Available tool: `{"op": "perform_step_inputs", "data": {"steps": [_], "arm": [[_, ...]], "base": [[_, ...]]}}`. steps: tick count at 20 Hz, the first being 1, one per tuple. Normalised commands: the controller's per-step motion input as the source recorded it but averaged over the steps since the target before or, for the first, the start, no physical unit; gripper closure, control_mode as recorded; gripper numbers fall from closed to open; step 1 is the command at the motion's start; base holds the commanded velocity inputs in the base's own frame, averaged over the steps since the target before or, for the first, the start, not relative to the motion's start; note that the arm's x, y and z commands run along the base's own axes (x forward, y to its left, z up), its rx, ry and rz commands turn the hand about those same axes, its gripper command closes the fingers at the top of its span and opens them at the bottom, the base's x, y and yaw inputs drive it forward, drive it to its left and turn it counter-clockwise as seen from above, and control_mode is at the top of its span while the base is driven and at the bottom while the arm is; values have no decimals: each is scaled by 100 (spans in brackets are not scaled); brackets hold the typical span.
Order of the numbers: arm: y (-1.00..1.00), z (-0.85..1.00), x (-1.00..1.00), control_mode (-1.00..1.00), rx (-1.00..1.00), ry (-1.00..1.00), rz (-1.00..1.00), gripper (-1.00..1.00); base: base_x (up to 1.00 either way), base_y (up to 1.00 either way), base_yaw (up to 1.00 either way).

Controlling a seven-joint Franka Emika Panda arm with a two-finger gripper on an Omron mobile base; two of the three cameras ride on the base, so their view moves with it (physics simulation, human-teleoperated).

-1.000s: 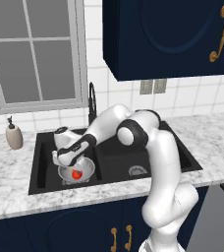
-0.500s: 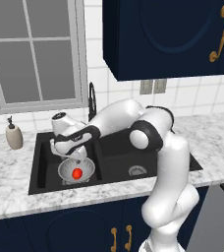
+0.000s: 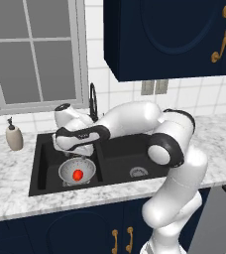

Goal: Put the colander in the sink, put the apple in the colander, and turn on the sink faucet and pour water over the colander.

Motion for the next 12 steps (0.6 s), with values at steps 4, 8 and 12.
{"op": "perform_step_inputs", "data": {"steps": [4,8,12], "arm": [[-23,54,-34,-100,0,-5,4,-100],[-18,66,-19,-100,0,-3,4,-100],[-41,46,-13,-100,0,-11,7,-100]], "base": [[0,0,0],[0,0,0],[0,0,0]]}}
